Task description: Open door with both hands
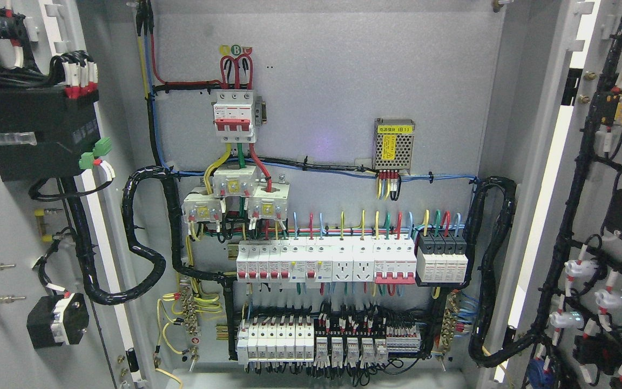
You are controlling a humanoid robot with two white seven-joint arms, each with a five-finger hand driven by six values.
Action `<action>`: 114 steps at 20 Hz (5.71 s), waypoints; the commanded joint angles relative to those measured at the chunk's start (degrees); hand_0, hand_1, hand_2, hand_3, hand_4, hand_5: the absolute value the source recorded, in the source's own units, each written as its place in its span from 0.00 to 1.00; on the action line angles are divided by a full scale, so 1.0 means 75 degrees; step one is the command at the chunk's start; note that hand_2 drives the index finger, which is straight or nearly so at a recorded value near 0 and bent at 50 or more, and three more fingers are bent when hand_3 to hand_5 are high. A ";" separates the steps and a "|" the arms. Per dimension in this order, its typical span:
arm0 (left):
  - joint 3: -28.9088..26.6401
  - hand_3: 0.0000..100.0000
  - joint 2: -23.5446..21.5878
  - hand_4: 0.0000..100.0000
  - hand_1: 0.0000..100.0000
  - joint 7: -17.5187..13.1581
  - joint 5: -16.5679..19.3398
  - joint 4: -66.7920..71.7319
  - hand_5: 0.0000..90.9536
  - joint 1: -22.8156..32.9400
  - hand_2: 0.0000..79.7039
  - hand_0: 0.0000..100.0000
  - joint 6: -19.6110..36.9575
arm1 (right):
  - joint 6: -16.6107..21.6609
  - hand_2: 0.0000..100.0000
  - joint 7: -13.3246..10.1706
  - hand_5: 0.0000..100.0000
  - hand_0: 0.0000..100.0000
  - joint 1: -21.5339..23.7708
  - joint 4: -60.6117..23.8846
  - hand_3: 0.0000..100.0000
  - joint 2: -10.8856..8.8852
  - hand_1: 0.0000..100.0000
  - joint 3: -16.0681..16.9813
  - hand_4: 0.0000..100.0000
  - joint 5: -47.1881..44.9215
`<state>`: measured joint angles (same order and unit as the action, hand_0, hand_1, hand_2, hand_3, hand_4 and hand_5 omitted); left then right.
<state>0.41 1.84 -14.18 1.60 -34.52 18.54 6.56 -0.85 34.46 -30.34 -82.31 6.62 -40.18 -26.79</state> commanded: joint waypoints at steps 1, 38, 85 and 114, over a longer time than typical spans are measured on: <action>0.1244 0.00 -0.0748 0.00 0.00 -0.0008 0.0009 -0.4008 0.00 0.1019 0.00 0.00 0.0611 | 0.0277 0.00 -0.0292 0.00 0.39 0.0716 -0.0672 0.00 -0.0635 0.00 0.0915 0.00 0.0021; 0.1316 0.00 -0.2799 0.00 0.00 0.0062 -0.2370 -0.9717 0.00 0.2274 0.00 0.00 0.6073 | 0.5702 0.00 -0.1055 0.00 0.39 0.5920 -0.3662 0.00 -0.3766 0.00 0.4137 0.00 0.0514; -0.0594 0.00 -0.2284 0.00 0.00 0.0355 -0.2931 -1.0949 0.00 0.0833 0.00 0.00 0.9414 | 0.5786 0.00 -0.1348 0.00 0.39 0.6190 -0.4014 0.00 -0.4223 0.00 0.6036 0.00 -0.1361; -0.2879 0.00 -0.3971 0.00 0.00 0.0343 -0.5897 -0.9145 0.00 0.0798 0.00 0.00 0.9344 | 0.5575 0.00 -0.1360 0.00 0.39 0.6904 -0.3709 0.00 -0.4176 0.00 0.7056 0.00 -0.2286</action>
<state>-15.31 -23.00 -11.37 -38.95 -110.49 25.11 44.24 40.99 24.39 20.34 -111.44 -24.75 9.62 -42.34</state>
